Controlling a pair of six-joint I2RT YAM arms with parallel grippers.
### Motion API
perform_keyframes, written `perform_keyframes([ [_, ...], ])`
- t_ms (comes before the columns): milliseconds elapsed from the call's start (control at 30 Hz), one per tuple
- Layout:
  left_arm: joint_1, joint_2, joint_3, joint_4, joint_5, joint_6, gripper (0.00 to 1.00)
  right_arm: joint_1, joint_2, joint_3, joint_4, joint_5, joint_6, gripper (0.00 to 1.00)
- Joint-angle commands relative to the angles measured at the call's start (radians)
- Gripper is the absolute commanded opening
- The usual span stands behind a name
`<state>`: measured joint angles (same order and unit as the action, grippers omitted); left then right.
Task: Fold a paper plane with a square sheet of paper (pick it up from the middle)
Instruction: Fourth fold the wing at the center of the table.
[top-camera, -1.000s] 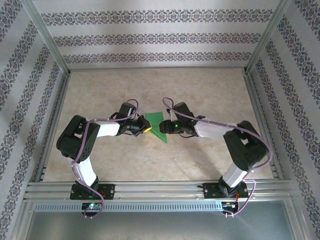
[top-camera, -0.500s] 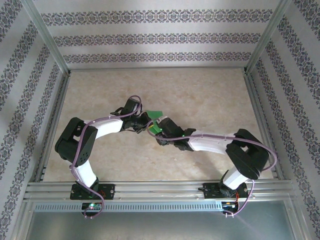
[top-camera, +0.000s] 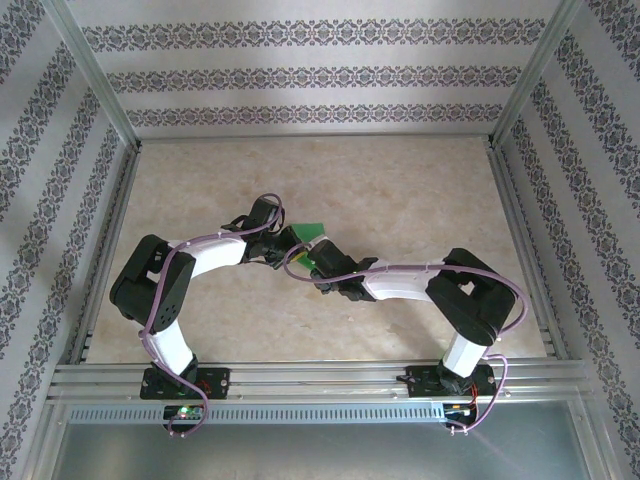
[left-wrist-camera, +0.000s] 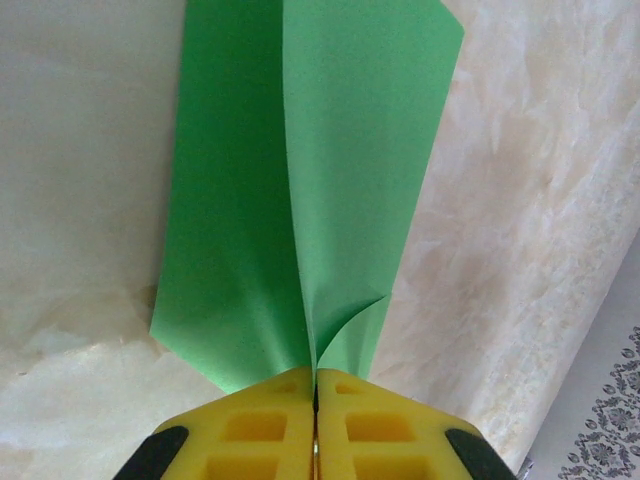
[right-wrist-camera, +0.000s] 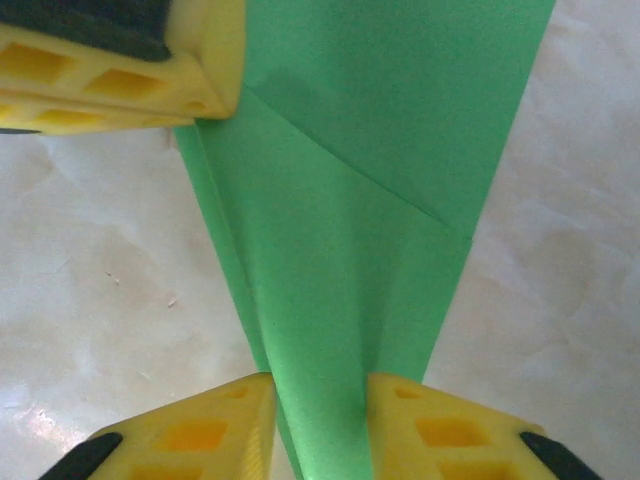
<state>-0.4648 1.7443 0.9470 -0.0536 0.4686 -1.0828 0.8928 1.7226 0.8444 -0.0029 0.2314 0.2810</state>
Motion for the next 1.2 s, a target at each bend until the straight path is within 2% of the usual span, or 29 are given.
perform_keyframes([
  [0, -0.010, -0.019, 0.018, -0.032, -0.014, -0.028, 0.09, -0.003, 0.013, 0.018, 0.012, 0.022, -0.009, 0.25],
  [367, 0.013, -0.037, 0.030, -0.047, -0.013, -0.013, 0.17, -0.036, -0.018, -0.029, 0.038, -0.036, -0.005, 0.12],
  [567, 0.053, -0.102, -0.001, -0.028, -0.025, 0.012, 0.31, -0.102, -0.036, -0.072, 0.112, -0.225, 0.050, 0.09],
  [667, 0.060, -0.132, -0.054, 0.043, -0.025, 0.009, 0.33, -0.133, -0.041, -0.097, 0.163, -0.316, 0.081, 0.09],
  [767, 0.060, -0.124, -0.087, 0.094, 0.001, 0.003, 0.32, -0.162, -0.050, -0.127, 0.212, -0.383, 0.109, 0.09],
  [933, 0.052, -0.067, -0.117, 0.188, 0.067, -0.015, 0.24, -0.194, -0.064, -0.154, 0.250, -0.440, 0.124, 0.08],
  [1167, 0.031, 0.030, -0.058, 0.155, 0.082, 0.007, 0.15, -0.216, -0.072, -0.168, 0.264, -0.488, 0.107, 0.08],
])
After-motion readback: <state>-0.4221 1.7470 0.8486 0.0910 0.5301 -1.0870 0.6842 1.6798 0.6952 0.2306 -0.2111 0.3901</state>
